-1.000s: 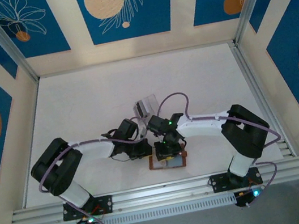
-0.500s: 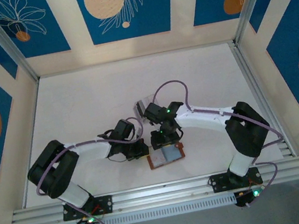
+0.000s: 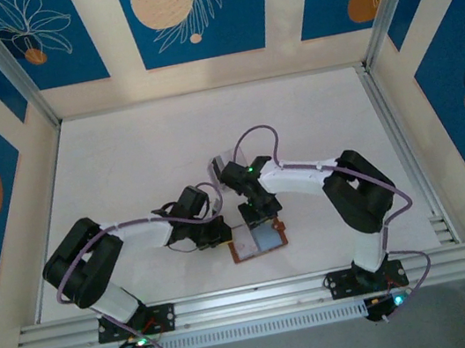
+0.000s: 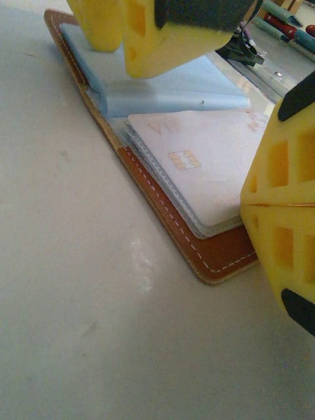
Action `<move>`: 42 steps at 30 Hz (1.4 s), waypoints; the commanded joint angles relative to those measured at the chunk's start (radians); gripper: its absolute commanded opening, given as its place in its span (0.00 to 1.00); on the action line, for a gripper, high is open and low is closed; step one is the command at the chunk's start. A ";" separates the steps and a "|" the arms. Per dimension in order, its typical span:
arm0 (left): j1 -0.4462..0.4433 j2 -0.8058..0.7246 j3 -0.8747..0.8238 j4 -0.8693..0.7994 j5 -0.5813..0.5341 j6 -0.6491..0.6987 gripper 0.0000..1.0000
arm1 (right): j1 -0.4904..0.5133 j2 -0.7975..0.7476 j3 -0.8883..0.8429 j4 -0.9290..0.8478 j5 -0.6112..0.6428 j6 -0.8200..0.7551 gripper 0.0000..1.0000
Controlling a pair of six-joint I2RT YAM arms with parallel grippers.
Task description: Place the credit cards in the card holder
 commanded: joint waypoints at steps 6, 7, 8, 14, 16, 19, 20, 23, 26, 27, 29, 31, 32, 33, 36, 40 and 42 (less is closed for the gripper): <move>0.007 0.020 -0.027 -0.033 0.000 0.001 0.08 | 0.007 0.013 -0.094 0.026 0.014 0.060 0.39; 0.007 0.024 -0.027 -0.033 -0.001 0.001 0.08 | 0.009 0.014 -0.107 0.033 0.009 0.071 0.40; 0.007 0.027 -0.028 -0.030 -0.002 0.001 0.07 | 0.012 0.019 -0.122 0.044 0.000 0.083 0.40; 0.007 0.051 -0.034 -0.013 0.000 0.001 0.07 | 0.036 0.039 -0.170 0.099 -0.057 0.117 0.28; 0.007 0.056 -0.037 -0.009 -0.002 0.002 0.07 | 0.041 0.030 -0.168 0.098 -0.048 0.122 0.21; 0.007 0.063 -0.039 -0.017 -0.016 0.017 0.07 | 0.040 0.000 -0.154 0.087 -0.024 0.121 0.12; 0.007 0.067 -0.040 -0.031 -0.028 0.025 0.07 | 0.040 -0.012 -0.145 0.076 -0.012 0.120 0.09; 0.007 0.068 -0.050 -0.020 -0.026 0.026 0.07 | 0.040 -0.042 -0.107 0.037 0.028 0.113 0.01; 0.006 0.053 -0.056 -0.021 -0.030 0.022 0.07 | 0.048 -0.056 -0.062 0.000 0.061 0.110 0.00; 0.007 0.049 -0.055 -0.022 -0.030 0.024 0.07 | 0.052 -0.059 -0.047 -0.008 0.063 0.107 0.00; 0.007 0.046 -0.052 -0.022 -0.029 0.023 0.08 | 0.065 -0.055 -0.012 -0.022 0.051 0.102 0.00; 0.007 0.051 -0.050 -0.022 -0.031 0.026 0.08 | 0.081 -0.044 0.021 -0.026 0.026 0.096 0.00; 0.007 0.058 -0.050 -0.023 -0.032 0.028 0.08 | 0.087 -0.034 0.037 -0.028 0.007 0.095 0.00; 0.007 0.062 -0.049 -0.017 -0.030 0.026 0.07 | 0.091 -0.025 0.050 -0.024 -0.014 0.093 0.00; 0.006 0.068 -0.055 0.000 -0.022 0.017 0.07 | 0.093 -0.001 0.073 0.004 -0.091 0.098 0.02; 0.005 0.055 -0.053 0.003 -0.018 0.011 0.08 | 0.088 0.023 0.074 0.065 -0.195 0.120 0.18; 0.004 0.044 -0.052 0.004 -0.012 0.006 0.08 | 0.086 0.024 0.067 0.090 -0.228 0.130 0.24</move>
